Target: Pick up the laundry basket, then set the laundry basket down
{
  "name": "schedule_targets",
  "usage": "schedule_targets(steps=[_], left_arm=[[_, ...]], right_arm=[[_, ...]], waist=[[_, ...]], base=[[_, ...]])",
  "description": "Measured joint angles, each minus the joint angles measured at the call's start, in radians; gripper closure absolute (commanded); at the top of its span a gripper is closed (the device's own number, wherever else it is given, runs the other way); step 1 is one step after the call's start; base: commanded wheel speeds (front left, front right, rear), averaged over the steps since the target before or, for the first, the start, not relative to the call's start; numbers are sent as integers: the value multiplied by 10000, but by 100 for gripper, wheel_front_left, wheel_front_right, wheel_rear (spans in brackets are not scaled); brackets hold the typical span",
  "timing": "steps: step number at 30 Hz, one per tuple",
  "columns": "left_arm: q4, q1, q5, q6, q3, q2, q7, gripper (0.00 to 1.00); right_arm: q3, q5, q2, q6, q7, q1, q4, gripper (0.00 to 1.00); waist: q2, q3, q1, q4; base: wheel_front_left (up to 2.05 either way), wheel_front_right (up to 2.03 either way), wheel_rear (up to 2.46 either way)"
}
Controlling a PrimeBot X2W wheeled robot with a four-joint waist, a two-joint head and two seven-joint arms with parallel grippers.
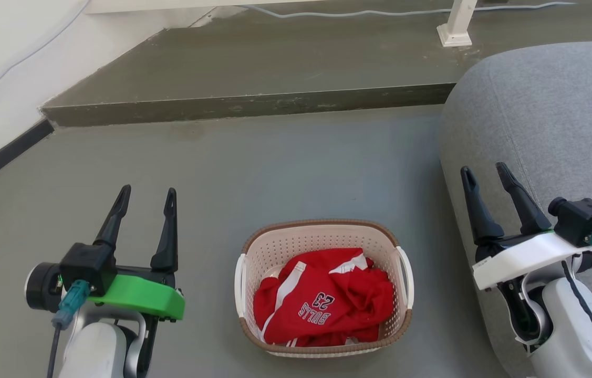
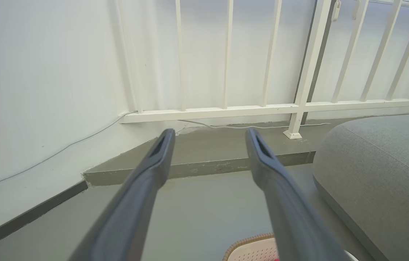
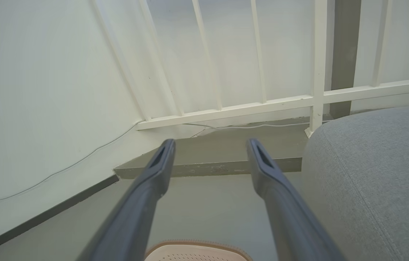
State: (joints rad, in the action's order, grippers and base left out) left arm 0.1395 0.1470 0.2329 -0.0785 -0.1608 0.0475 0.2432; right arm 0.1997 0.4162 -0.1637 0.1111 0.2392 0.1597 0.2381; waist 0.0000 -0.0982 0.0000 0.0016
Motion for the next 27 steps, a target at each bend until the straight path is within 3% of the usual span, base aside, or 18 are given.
schedule_targets(steps=[4, 27], left_arm=[[-98, 22, -355, 0, -19, -4, 86, 0], [136, 22, -330, 0, 35, -27, 86, 0]], right_arm=[[2, -474, 40, 0, 100, 12, 4, 0], [-345, -660, 359, 19, 109, 18, 169, 0]], waist=[[0, -33, 0, 2], [1, -67, 0, -32]], base=[[0, 0, 0], [0, 0, 0]])
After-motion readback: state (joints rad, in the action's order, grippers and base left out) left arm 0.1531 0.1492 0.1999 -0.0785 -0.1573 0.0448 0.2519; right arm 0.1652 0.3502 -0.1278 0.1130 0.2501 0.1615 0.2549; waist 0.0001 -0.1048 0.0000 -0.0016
